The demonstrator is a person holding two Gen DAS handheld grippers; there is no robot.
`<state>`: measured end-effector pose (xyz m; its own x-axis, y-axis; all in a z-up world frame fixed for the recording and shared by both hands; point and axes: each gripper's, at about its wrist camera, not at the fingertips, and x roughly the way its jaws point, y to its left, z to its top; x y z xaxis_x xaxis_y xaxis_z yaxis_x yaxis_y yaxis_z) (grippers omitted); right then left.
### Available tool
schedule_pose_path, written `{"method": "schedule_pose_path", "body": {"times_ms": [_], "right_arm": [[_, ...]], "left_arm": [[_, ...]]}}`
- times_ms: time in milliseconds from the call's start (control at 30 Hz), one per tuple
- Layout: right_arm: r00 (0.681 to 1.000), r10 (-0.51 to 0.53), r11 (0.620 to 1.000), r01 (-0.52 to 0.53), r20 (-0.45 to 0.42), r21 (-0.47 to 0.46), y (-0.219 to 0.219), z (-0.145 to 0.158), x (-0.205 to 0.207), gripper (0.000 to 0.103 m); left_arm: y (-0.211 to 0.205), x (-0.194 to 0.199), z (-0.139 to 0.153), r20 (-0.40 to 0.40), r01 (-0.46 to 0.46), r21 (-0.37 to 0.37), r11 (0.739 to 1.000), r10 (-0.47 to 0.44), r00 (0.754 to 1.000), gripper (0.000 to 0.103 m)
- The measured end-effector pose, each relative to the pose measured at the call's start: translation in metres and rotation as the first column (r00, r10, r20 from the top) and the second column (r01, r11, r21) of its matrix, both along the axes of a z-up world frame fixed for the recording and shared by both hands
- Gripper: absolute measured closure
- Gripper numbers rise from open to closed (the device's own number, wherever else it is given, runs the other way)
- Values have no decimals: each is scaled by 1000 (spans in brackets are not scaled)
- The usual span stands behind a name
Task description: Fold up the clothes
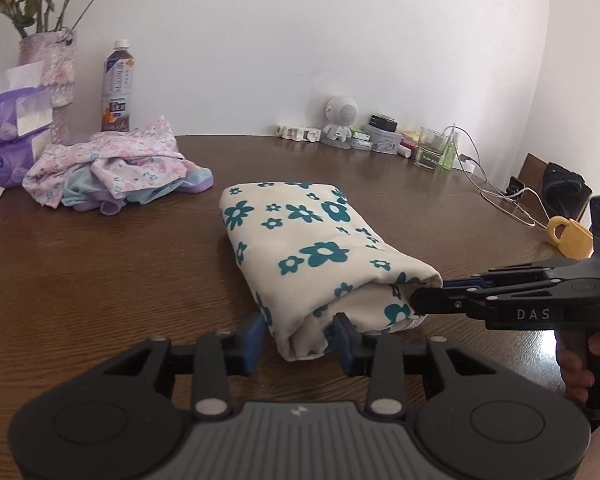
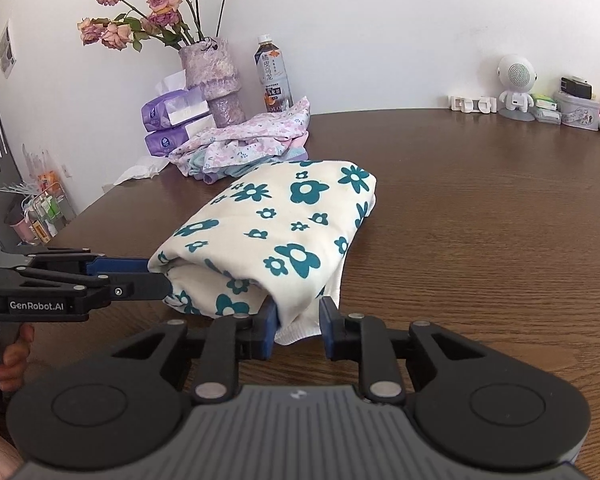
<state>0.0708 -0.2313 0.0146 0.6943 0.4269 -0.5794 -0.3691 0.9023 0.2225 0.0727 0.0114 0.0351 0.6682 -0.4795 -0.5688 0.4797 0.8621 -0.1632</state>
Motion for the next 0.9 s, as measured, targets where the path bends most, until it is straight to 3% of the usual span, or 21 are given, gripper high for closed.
{"method": "schedule_pose_path", "body": {"times_ms": [67,133,267,367,467,700,900], "right_arm": [[1000,0,1000,0,-8,-6,1,-2,2,84],[1000,0,1000,0,-11,-8,2,-2,3,85],[1000,-2,1000,2,-25,4,0,-4,6,85],[1000,-2,1000,3,-30,14,0,-6,6,85],[1000,-5,1000,5,-30,15,0,-6,6,84],[1000,-2,1000,3,-30,18,-2,-6,7,82],[999,5,1000,-5,-35,11,-2,-7,8,81]], "left_arm": [[2,2,-2,-13,-9,-18,1000,9,1000,88],[3,4,-3,-27,-18,-36,999,17,999,89],[6,9,-7,-55,-37,-71,997,33,998,90],[11,7,-5,-64,-37,-98,995,30,997,82],[10,-4,0,-34,14,-40,999,-15,999,73],[5,2,-5,-26,5,93,996,-2,1000,74],[-5,10,-6,20,72,146,987,-76,997,78]]}}
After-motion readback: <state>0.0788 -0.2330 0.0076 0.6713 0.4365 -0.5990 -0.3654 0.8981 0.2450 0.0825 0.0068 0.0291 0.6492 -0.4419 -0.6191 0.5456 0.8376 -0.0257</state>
